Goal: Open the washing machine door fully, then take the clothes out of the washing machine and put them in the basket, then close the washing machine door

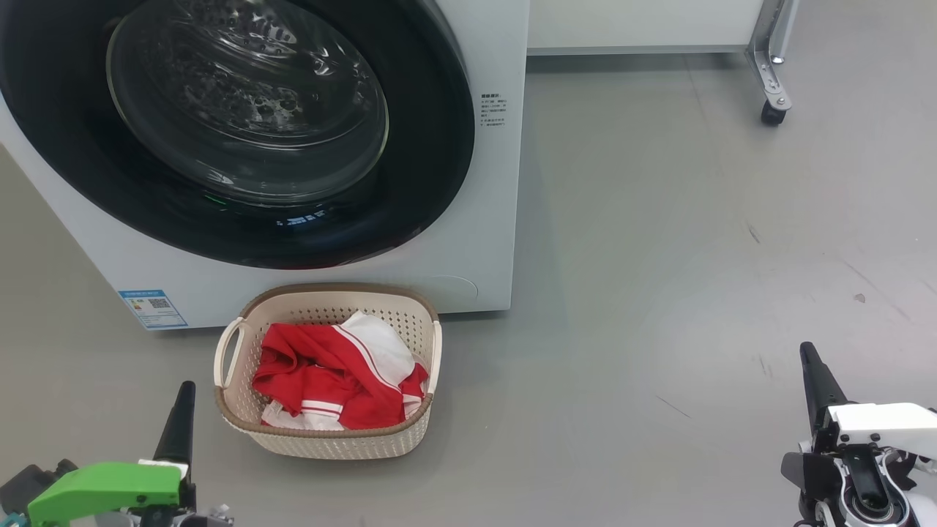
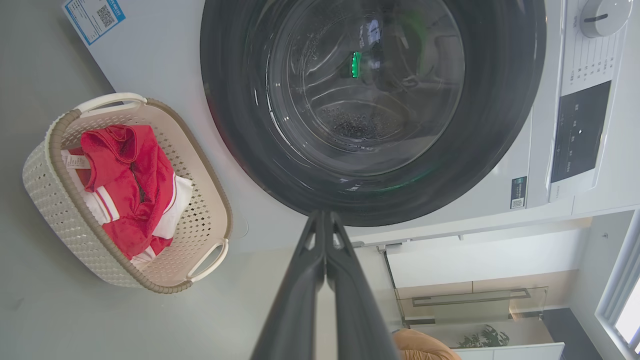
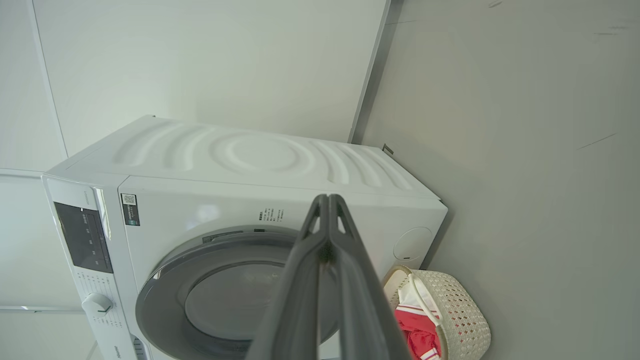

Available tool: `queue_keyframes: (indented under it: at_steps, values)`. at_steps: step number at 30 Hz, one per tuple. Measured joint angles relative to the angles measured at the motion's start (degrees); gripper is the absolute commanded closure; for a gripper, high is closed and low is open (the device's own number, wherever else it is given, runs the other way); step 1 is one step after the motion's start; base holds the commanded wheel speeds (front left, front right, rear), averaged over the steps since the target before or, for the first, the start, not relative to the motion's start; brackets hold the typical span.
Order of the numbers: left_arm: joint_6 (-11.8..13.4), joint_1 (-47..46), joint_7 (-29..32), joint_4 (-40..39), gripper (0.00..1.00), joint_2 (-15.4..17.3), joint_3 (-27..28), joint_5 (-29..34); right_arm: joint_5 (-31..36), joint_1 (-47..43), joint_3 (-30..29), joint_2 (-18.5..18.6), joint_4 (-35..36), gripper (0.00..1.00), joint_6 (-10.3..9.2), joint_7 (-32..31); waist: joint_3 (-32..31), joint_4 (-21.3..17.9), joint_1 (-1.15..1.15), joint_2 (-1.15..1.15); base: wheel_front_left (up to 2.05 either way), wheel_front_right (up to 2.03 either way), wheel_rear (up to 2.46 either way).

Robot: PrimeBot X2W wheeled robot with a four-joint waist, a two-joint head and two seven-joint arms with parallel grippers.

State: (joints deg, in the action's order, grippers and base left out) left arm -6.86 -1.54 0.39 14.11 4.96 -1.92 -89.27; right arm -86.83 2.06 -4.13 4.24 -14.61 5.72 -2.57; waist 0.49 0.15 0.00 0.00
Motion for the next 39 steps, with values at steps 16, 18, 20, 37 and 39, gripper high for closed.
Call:
queue_keyframes:
  at_steps: [16,18,20,37,39]
  values:
    - [0.0,-1.02,1.41,0.82,1.0,0.23,0.99,-6.61,-6.92,1.05,-1.1,-0.44,-1.19,1.0,1.22,-1.74,-0.32,-0.16,0.0,0.0,0.0,0.0,0.0]
    - [0.0,-1.02,1.41,0.86,1.0,0.23,1.0,-6.61,-6.92,1.05,-1.11,-0.44,-1.21,1.0,1.22,-1.74,-0.32,-0.16,0.0,0.0,0.0,0.0,0.0]
    - [0.0,-1.03,1.42,0.87,1.0,0.23,1.0,-6.61,-6.92,1.05,-1.11,-0.44,-1.22,1.0,1.22,-1.74,-0.32,-0.16,0.0,0.0,0.0,0.0,0.0]
    - [-0.01,-1.15,1.58,1.24,1.0,0.23,1.16,-6.61,-6.92,1.06,-1.15,-0.45,-1.46,1.0,1.22,-1.75,-0.33,-0.16,0.0,0.0,0.0,0.0,0.0]
    - [-0.01,-1.15,1.64,1.26,1.0,0.23,1.18,-6.61,-6.92,1.06,-1.16,-0.45,-1.47,1.0,1.22,-1.75,-0.33,-0.15,0.0,0.0,0.0,0.0,0.0]
